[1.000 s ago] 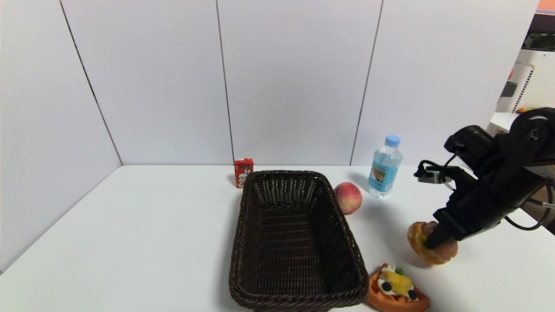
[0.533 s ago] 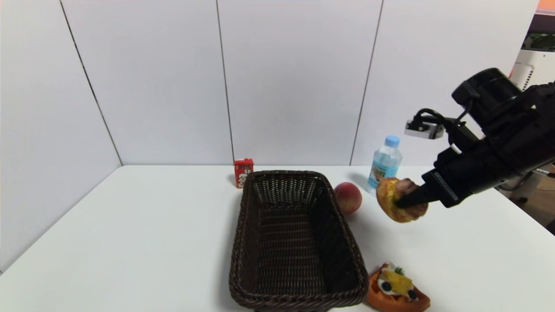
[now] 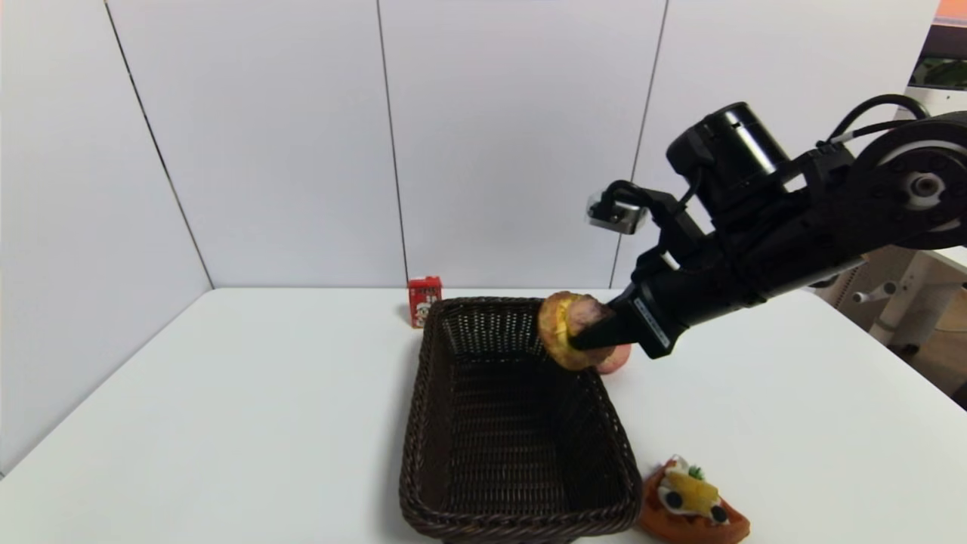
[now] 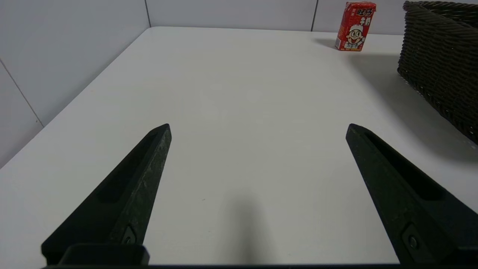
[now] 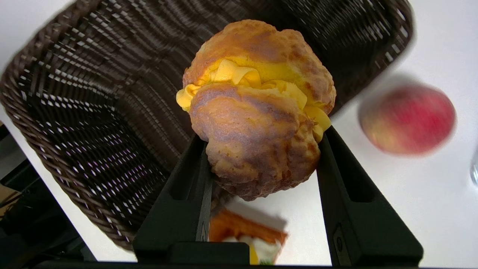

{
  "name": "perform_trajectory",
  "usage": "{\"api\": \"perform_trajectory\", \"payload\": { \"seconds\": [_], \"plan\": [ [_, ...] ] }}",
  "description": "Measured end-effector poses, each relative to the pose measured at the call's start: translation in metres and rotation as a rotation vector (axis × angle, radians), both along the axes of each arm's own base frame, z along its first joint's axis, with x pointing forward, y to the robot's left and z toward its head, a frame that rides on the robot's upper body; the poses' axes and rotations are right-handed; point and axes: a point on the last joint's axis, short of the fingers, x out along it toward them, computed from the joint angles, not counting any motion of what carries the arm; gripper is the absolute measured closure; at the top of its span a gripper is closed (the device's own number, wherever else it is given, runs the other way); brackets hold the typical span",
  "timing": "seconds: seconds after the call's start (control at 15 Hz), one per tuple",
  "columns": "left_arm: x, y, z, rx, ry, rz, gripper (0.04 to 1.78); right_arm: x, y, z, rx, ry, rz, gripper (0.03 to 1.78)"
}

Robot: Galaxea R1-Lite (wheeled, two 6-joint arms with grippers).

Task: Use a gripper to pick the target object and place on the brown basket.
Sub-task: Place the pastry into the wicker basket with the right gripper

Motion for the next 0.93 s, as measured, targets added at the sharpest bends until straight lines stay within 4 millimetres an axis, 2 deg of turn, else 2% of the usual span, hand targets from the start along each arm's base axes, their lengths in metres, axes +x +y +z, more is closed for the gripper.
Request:
{"api": "perform_trajectory", "payload": {
  "seconds": [0.2,0.47,0.67,0.93],
  "plan": [
    [0.000,0.000,0.000,0.000,0.000,0.000,0.13,0.003,0.019,-0.010,-0.029,-0.006,0.081,0.95],
    [0.000,0.000,0.000,0.000,0.000,0.000,0.13,0.007,0.030,-0.022,-0.027,0.032,0.123,0.60],
    [0.000,0.000,0.000,0.000,0.001,0.000,0.13,0.008,0.031,-0.022,-0.025,0.033,0.120,0.44],
    [0.000,0.000,0.000,0.000,0.001,0.000,0.13,0.008,0.025,-0.017,-0.014,0.024,0.099,0.31]
  ]
}}
